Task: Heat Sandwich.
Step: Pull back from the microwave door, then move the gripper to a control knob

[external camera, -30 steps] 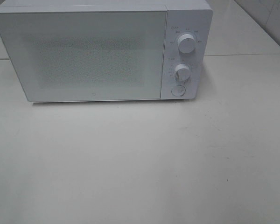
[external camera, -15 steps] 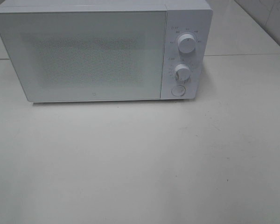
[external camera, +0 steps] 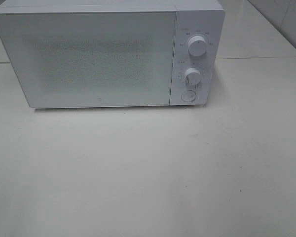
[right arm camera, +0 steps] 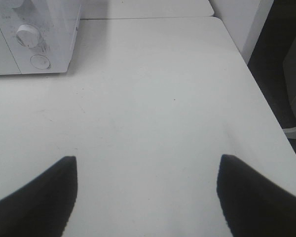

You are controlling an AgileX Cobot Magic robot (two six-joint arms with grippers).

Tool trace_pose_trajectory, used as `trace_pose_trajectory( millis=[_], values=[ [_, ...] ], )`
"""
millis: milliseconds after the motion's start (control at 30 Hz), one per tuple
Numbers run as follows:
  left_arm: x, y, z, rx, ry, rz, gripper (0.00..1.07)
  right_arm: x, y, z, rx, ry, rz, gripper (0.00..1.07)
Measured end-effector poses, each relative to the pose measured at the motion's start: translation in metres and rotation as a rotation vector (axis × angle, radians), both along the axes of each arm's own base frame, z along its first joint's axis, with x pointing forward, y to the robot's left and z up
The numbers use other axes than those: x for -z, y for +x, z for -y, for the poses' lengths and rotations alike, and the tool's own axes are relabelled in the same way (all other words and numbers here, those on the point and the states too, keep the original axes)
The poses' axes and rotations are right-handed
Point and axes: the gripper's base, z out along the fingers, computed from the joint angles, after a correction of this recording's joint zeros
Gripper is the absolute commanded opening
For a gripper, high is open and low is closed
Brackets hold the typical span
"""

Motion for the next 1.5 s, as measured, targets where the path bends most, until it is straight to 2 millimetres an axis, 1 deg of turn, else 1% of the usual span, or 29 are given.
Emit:
trace_pose_trajectory(
  millis=[300, 400, 433, 467, 533, 567, 600, 633, 700, 733, 767, 833, 900, 933, 1000, 1033, 1067, 1100, 1167, 1233, 1267, 1300, 1333, 1367, 1400, 1500],
  values=[
    [0.0, 0.0, 0.0, 0.0, 0.0, 0.0, 0.97, -0.001, 0.0, 0.0, 0.0, 0.0, 0.004, 0.76],
    [0.0, 0.0, 0.0, 0.0, 0.0, 0.0, 0.97, -0.008, -0.002, 0.0, 0.0, -0.001, 0.028, 0.76],
    [0.0, 0.0, 0.0, 0.0, 0.0, 0.0, 0.97, -0.014, -0.001, 0.0, -0.001, -0.002, 0.04, 0.76],
    [0.0, 0.0, 0.0, 0.0, 0.0, 0.0, 0.97, -0.014, -0.001, 0.0, -0.001, -0.002, 0.04, 0.76],
    [0.0, 0.0, 0.0, 0.0, 0.0, 0.0, 0.97, -0.021, 0.005, 0.0, -0.002, -0.004, 0.053, 0.76],
    [0.0, 0.0, 0.0, 0.0, 0.0, 0.0, 0.97, -0.024, 0.008, 0.0, -0.003, -0.005, 0.058, 0.76],
    [0.0, 0.0, 0.0, 0.0, 0.0, 0.0, 0.97, -0.028, 0.015, 0.0, -0.005, -0.008, 0.075, 0.76],
    [0.0, 0.0, 0.0, 0.0, 0.0, 0.0, 0.97, -0.028, 0.015, 0.0, -0.005, -0.008, 0.075, 0.76],
    [0.0, 0.0, 0.0, 0.0, 0.0, 0.0, 0.97, -0.032, 0.023, 0.001, -0.008, -0.01, 0.093, 0.76],
    [0.0, 0.0, 0.0, 0.0, 0.0, 0.0, 0.97, -0.035, 0.031, 0.001, -0.01, -0.011, 0.098, 0.76],
    [0.0, 0.0, 0.0, 0.0, 0.0, 0.0, 0.97, -0.036, 0.036, 0.001, -0.011, -0.012, 0.1, 0.76],
    [0.0, 0.0, 0.0, 0.0, 0.0, 0.0, 0.97, -0.038, 0.039, 0.001, -0.012, -0.012, 0.103, 0.76],
    [0.0, 0.0, 0.0, 0.0, 0.0, 0.0, 0.97, -0.041, 0.053, 0.001, -0.016, -0.014, 0.117, 0.76],
    [0.0, 0.0, 0.0, 0.0, 0.0, 0.0, 0.97, -0.041, 0.053, 0.001, -0.016, -0.014, 0.117, 0.76],
    [0.0, 0.0, 0.0, 0.0, 0.0, 0.0, 0.97, -0.043, 0.062, 0.002, -0.018, -0.015, 0.119, 0.76],
    [0.0, 0.0, 0.0, 0.0, 0.0, 0.0, 0.97, -0.043, 0.072, 0.002, -0.02, -0.016, 0.116, 0.76],
    [0.0, 0.0, 0.0, 0.0, 0.0, 0.0, 0.97, -0.044, 0.077, 0.002, -0.021, -0.016, 0.115, 0.76],
    [0.0, 0.0, 0.0, 0.0, 0.0, 0.0, 0.97, -0.044, 0.077, 0.002, -0.021, -0.016, 0.115, 0.76],
    [0.0, 0.0, 0.0, 0.0, 0.0, 0.0, 0.97, -0.044, 0.092, 0.002, -0.024, -0.013, 0.11, 0.76],
    [0.0, 0.0, 0.0, 0.0, 0.0, 0.0, 0.97, -0.043, 0.101, 0.003, -0.02, -0.002, 0.104, 0.76],
    [0.0, 0.0, 0.0, 0.0, 0.0, 0.0, 0.97, -0.043, 0.101, 0.003, -0.02, -0.002, 0.104, 0.76],
    [0.0, 0.0, 0.0, 0.0, 0.0, 0.0, 0.97, -0.042, 0.106, 0.003, -0.019, 0.002, 0.097, 0.76],
    [0.0, 0.0, 0.0, 0.0, 0.0, 0.0, 0.97, -0.04, 0.116, 0.003, -0.018, 0.009, 0.088, 0.76],
    [0.0, 0.0, 0.0, 0.0, 0.0, 0.0, 0.97, -0.04, 0.12, 0.003, -0.019, 0.01, 0.093, 0.76],
    [0.0, 0.0, 0.0, 0.0, 0.0, 0.0, 0.97, -0.04, 0.12, 0.003, -0.019, 0.01, 0.093, 0.76],
    [0.0, 0.0, 0.0, 0.0, 0.0, 0.0, 0.97, -0.037, 0.141, 0.004, -0.019, 0.021, 0.105, 0.76]
  ],
)
